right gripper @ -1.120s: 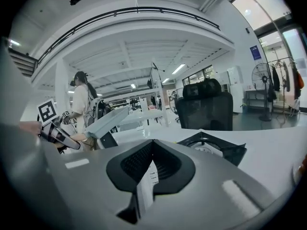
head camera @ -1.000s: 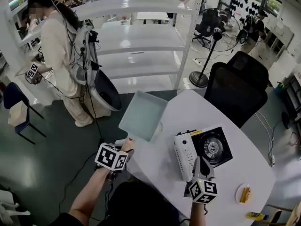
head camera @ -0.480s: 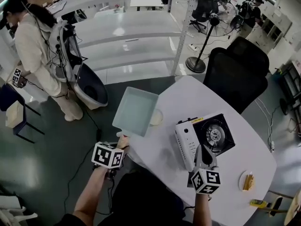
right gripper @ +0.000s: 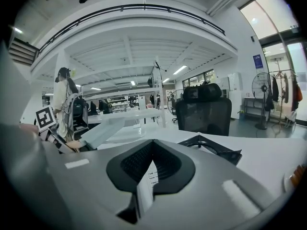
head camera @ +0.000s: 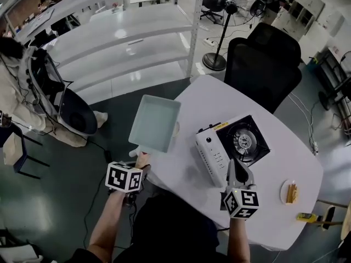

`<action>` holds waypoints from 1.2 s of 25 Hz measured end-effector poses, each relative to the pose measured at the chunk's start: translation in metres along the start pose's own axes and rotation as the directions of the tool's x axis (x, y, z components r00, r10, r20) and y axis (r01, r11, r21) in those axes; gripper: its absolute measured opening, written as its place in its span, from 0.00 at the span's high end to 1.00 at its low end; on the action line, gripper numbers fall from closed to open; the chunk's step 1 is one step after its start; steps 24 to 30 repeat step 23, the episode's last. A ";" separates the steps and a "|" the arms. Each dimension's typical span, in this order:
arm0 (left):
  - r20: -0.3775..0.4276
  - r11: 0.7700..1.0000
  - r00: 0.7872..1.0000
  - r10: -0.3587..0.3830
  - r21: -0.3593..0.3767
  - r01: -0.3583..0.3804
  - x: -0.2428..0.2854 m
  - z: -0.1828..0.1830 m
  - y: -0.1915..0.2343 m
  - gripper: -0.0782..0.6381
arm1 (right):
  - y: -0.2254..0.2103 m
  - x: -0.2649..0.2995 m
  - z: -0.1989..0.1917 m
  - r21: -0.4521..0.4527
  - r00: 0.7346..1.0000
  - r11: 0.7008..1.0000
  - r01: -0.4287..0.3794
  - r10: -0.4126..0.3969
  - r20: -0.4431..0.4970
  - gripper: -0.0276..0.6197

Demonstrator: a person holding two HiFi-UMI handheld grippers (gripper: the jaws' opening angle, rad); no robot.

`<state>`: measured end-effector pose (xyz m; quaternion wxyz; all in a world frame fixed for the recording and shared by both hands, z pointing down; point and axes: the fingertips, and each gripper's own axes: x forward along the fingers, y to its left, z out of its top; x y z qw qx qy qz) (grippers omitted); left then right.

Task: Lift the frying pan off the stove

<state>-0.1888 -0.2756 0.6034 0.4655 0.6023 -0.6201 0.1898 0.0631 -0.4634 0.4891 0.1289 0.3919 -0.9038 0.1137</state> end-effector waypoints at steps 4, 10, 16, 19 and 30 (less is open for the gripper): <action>-0.005 1.000 1.000 -0.007 0.018 0.007 0.004 0.004 -0.002 0.66 | -0.005 -0.004 0.000 0.005 1.000 1.000 0.021 -0.021 0.007 0.95; -0.010 0.999 1.000 -0.011 0.031 0.012 0.007 0.008 -0.004 0.66 | -0.008 -0.008 0.001 0.006 0.999 0.999 0.034 -0.034 0.014 0.95; -0.013 0.999 1.000 -0.015 0.039 0.015 0.007 0.009 -0.003 0.66 | -0.010 -0.011 -0.001 0.003 0.999 0.999 0.044 -0.044 0.006 0.95; -0.012 0.999 1.000 -0.017 0.047 0.017 0.007 0.012 -0.004 0.66 | -0.010 -0.011 0.000 0.002 0.999 0.999 0.044 -0.044 0.005 0.95; -0.032 0.999 0.999 0.003 0.044 -0.001 0.005 0.006 0.002 0.66 | -0.005 -0.010 -0.004 0.011 0.999 0.999 0.035 -0.035 -0.003 0.95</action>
